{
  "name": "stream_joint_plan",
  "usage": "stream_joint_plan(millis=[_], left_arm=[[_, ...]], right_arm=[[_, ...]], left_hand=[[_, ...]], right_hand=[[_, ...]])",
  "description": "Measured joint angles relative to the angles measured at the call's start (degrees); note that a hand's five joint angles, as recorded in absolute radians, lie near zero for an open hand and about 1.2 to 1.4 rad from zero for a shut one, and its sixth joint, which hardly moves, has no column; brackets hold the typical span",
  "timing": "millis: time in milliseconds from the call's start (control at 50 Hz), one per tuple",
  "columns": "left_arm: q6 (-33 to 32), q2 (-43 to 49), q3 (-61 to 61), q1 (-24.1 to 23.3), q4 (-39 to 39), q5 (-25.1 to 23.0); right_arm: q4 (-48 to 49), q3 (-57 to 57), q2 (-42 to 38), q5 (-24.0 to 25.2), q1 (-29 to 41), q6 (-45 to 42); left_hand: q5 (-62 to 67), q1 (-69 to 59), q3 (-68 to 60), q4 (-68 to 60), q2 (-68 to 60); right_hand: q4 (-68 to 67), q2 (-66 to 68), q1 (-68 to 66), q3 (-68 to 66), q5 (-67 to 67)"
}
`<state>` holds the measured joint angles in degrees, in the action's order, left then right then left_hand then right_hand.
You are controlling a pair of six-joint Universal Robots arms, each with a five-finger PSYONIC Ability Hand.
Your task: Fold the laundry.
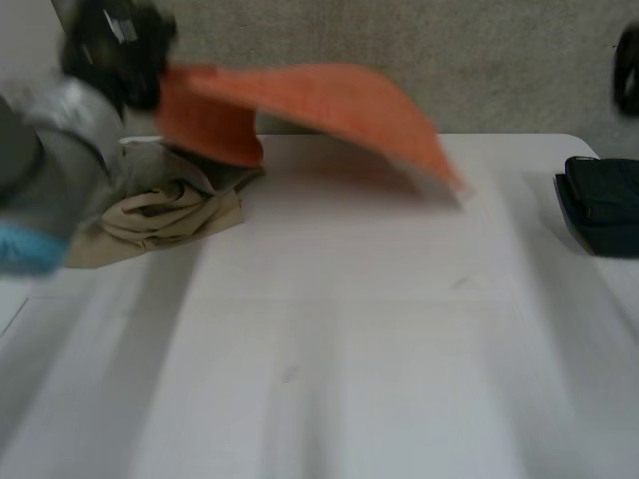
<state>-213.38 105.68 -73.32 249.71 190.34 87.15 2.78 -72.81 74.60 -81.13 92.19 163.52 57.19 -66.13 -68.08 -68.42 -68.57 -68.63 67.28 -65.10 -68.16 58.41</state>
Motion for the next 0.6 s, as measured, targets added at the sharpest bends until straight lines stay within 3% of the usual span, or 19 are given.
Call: stream_joint_plan(millis=[120, 240, 280, 360, 460, 600], left_arm=[[-2.38, 3.81, -15.63, -1.23, 3.76, 1.17], [-4.3, 10.28, -21.22, -1.13, 4.94, 3.35], [-4.7, 11.17, -21.47, -1.1, 4.87, 3.17], [-5.08, 10.27, -20.59, -1.45, 4.17, 2.04], [-4.68, 5.02, -17.56, -3.13, 1.76, 1.37], [-3.47, -5.42, -10.55, -7.6, -5.06, 1.86]], right_arm=[[0.6, -14.19, -2.96, 5.03, -2.2, -4.4], [2.29, -20.9, -7.98, 7.31, -4.04, -11.92], [2.0, -21.54, -8.81, 7.48, -4.08, -13.54], [0.65, -21.86, -8.92, 7.33, -2.8, -15.06], [-0.32, -21.51, -5.79, 5.97, 0.8, -13.52], [0.74, -20.32, -0.3, 2.19, 6.98, -4.51]], left_hand=[[0.0, 0.0, -0.01, -0.01, -0.01], [0.0, 0.0, 0.0, 0.0, -0.01], [0.0, 0.0, -0.01, -0.01, -0.01], [0.0, 0.0, -0.01, -0.01, -0.01], [0.0, 0.0, -0.01, -0.01, -0.01], [0.0, 0.0, -0.01, -0.01, -0.01]], right_hand=[[0.0, 0.0, 0.0, -0.01, 0.03], [0.15, -0.12, 0.13, 0.14, -0.1], [5.7, -5.85, 3.98, 5.46, -5.57], [35.27, -35.25, 32.97, 35.47, -36.0], [53.53, -52.09, 49.8, 52.89, -53.49], [56.51, -55.29, 52.23, 56.23, -55.64]])
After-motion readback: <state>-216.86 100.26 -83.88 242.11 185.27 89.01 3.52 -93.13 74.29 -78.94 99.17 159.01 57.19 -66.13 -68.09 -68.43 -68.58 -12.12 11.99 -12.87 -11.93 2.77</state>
